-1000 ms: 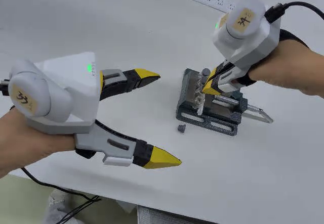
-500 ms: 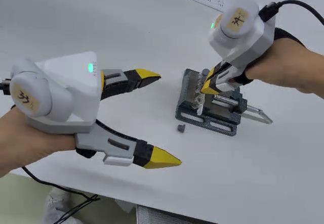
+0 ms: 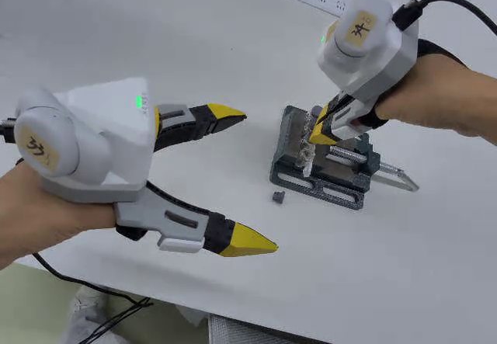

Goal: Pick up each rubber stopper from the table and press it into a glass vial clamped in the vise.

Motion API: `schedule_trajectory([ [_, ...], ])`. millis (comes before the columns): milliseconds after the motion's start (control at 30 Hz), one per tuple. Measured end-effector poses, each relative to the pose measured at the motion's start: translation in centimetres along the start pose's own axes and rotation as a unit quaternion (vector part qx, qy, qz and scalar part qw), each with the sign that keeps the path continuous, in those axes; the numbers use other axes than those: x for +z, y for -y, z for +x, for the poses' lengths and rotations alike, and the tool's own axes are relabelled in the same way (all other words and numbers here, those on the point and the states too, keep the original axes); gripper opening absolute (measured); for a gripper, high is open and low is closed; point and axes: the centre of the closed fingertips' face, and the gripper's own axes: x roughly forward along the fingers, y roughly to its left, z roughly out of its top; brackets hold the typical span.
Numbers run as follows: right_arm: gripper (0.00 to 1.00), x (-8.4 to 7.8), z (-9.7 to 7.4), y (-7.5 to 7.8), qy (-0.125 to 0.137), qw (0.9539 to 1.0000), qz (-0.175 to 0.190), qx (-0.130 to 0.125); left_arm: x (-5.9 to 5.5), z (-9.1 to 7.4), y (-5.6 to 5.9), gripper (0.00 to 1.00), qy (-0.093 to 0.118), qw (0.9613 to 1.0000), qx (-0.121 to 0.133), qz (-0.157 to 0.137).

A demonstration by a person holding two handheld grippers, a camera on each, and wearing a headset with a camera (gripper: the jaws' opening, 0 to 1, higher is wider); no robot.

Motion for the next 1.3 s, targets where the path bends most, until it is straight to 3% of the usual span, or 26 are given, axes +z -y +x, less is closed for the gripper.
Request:
schedule_trajectory([
  [400, 0.01, 0.0, 0.0, -0.3, -0.009, 0.9999, -0.012, 0.0, 0.5, 0.1, 0.7, 0.91, -0.004, 1.0, -0.003, 0.008],
  [500, 0.01, -0.1, -0.3, -0.4, 0.01, 0.9999, 0.012, 0.002, 0.5, -0.1, 0.8, 0.91, -0.008, 0.9999, -0.003, 0.012],
  [700, 0.02, 0.0, 0.0, -0.2, 0.045, 0.9988, 0.017, -0.012, 0.5, -0.4, 0.9, 0.92, -0.015, 0.9997, -0.001, 0.019],
  [1000, 0.01, -0.2, -0.3, -0.3, 0.057, 0.9981, 0.003, -0.023, 0.6, -0.7, 1.0, 0.92, -0.019, 0.9996, 0.002, 0.021],
  [1300, 0.04, -0.1, -0.4, -0.3, 0.074, 0.9969, 0.014, -0.023, 0.8, -0.9, 0.9, 0.92, -0.017, 0.9997, 0.005, 0.019],
])
